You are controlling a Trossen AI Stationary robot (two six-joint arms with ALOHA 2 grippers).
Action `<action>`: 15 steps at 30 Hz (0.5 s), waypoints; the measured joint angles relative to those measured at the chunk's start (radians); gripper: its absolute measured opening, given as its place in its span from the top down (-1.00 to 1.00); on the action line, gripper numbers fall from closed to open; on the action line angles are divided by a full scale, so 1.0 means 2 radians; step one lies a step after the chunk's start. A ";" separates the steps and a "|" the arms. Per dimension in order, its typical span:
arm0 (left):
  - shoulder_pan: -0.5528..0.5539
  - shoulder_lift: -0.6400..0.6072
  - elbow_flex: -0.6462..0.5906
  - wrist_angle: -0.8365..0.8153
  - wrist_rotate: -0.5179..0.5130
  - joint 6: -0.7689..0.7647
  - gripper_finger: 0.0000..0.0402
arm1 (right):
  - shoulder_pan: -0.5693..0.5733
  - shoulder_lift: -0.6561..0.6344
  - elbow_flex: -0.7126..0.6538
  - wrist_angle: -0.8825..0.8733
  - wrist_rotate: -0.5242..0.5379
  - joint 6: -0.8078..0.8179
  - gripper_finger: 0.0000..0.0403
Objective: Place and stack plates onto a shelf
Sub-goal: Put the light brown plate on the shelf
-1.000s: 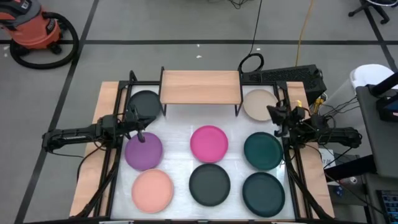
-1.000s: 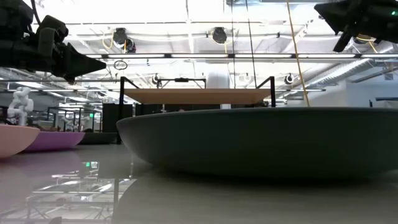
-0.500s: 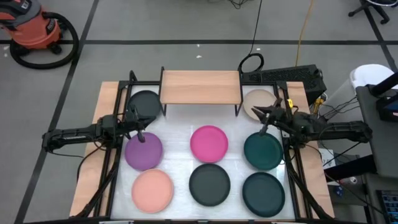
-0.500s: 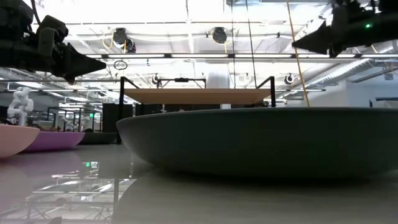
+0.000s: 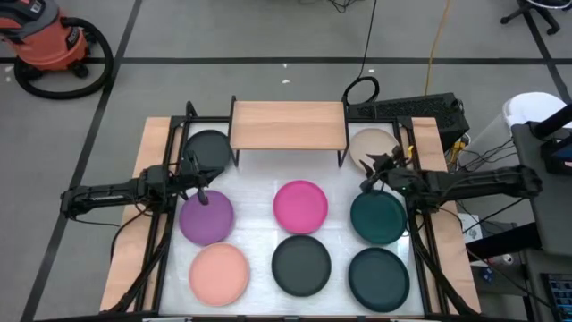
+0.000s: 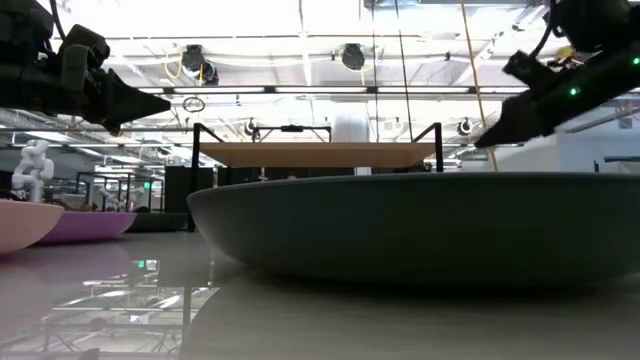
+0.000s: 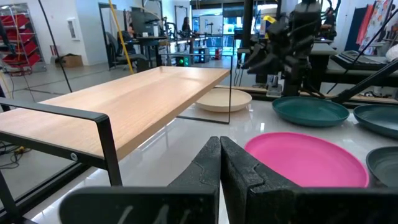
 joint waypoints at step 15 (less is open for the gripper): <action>0.000 0.000 0.000 0.000 0.000 0.000 0.98 | -0.095 0.128 0.000 -0.069 -0.132 0.080 0.35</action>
